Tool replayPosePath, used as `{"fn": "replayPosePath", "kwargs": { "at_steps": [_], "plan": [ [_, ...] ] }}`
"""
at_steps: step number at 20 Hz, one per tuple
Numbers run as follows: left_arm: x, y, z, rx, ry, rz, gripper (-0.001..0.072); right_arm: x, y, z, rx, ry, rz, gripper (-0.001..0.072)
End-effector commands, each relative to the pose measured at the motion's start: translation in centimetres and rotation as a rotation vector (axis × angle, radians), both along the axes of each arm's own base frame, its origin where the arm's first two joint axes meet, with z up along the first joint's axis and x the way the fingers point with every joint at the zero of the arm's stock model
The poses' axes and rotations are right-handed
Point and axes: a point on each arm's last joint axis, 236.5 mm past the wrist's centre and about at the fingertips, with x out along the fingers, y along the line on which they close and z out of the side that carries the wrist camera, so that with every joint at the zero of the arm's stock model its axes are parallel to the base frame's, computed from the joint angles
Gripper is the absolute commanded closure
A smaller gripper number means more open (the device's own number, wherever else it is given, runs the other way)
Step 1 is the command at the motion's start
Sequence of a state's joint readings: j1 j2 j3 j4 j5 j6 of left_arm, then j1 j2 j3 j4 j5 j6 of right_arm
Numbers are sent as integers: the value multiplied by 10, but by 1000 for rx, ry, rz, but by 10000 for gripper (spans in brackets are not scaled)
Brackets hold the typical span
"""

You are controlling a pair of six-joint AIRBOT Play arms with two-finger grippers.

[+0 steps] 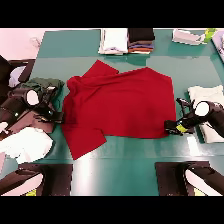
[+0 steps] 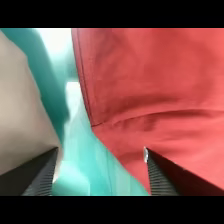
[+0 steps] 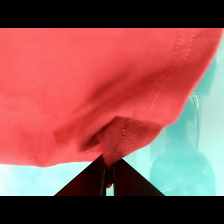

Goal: Fold the shirts.

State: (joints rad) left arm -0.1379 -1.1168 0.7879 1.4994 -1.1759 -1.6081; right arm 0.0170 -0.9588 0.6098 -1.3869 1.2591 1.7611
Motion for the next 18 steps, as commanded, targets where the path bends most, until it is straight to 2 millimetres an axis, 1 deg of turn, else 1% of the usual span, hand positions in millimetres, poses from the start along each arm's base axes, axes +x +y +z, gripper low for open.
{"fn": "replayPosePath", "kwargs": {
  "at_steps": [1,4,7,8,9,10,11,12,13,14,15,16,17,18],
  "plan": [
    [-5,-7,-23,-34,3,38,51,3,1,8,-1,-33,2,692],
    [-7,-13,-33,-58,36,52,52,3,1,7,0,-33,2,692],
    [-9,-19,-36,-82,53,65,56,3,1,7,0,-33,2,692],
    [-9,-20,-35,-89,54,69,197,2,1,8,1,-28,2,692],
    [-9,-22,-35,-96,54,71,407,1,1,8,1,-27,3,692],
    [-9,-23,-34,-100,50,66,555,2,1,8,0,-28,3,692],
    [-5,-24,-30,-102,39,65,677,4,1,10,0,-36,3,692],
    [0,-24,-25,-105,29,61,684,9,1,16,0,-52,4,692],
    [8,-26,-14,-109,7,38,685,17,1,25,0,-75,6,692],
    [21,-28,6,-117,-46,26,685,28,1,37,1,-111,10,692],
    [37,-30,32,-129,-130,21,685,41,2,55,2,-157,22,692],
    [55,-31,68,-138,-238,14,685,56,2,78,2,-212,33,692],
    [72,-29,117,-137,-376,4,685,71,2,104,1,-276,39,692],
    [84,-26,169,-135,-515,-5,685,89,3,139,0,-363,49,692]
  ]
}}
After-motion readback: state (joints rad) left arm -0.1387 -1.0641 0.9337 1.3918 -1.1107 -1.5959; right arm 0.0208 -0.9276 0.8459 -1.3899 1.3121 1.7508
